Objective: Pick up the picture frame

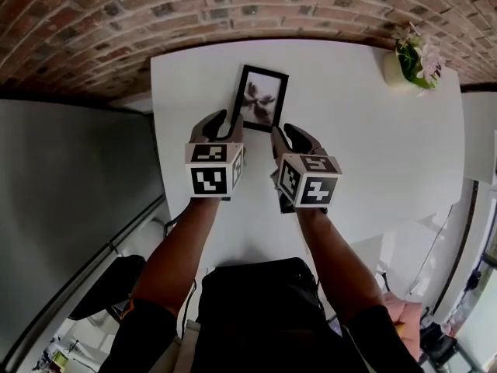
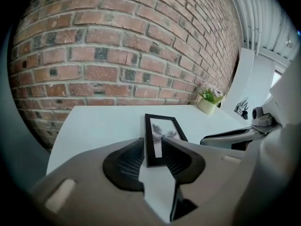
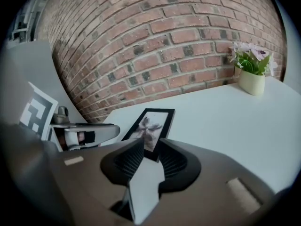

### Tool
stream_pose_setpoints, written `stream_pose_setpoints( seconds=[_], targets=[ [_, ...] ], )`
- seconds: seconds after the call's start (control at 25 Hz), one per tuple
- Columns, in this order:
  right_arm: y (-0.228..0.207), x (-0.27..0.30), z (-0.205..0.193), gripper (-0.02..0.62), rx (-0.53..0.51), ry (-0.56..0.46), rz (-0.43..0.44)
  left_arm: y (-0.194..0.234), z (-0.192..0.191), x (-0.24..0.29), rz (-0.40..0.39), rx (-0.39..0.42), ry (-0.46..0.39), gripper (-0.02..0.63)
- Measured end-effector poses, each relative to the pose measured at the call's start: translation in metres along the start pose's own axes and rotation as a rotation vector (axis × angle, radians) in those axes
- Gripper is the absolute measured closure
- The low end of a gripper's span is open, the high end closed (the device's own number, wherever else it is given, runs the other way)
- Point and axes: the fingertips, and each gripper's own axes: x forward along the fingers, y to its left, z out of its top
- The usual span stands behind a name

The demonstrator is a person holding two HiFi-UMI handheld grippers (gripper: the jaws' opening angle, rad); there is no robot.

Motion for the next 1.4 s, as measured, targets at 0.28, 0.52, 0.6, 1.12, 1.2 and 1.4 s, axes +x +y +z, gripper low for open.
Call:
stream_pose_setpoints(
  seconds=[0.28,0.52,0.6,1.12,1.2,1.4],
  targets=[
    [-0.008,0.019,-0.006,0.482,0.054,0.033,-0.007,0.001,-0.008,0.019,-0.019,-0.007,0.051,0.472],
    [-0.013,0.028,-0.012,0.474,0.087,0.056,-0.016,0.006,-0.012,0.027,-0.027,-0.006,0.076,0.472],
    [-0.014,0.029,-0.014,0.469,0.099,0.066,-0.019,0.005,-0.013,0.029,-0.033,-0.006,0.079,0.472],
    [-0.012,0.037,-0.017,0.462,0.132,0.078,0.016,0.003,-0.022,0.039,-0.052,-0.021,0.109,0.474],
    [-0.011,0.037,-0.017,0.468,0.136,0.080,0.022,0.000,-0.022,0.040,-0.060,-0.028,0.113,0.474],
    [-0.012,0.035,-0.018,0.479,0.152,0.076,0.031,0.002,-0.024,0.037,-0.059,-0.053,0.117,0.508]
  ],
)
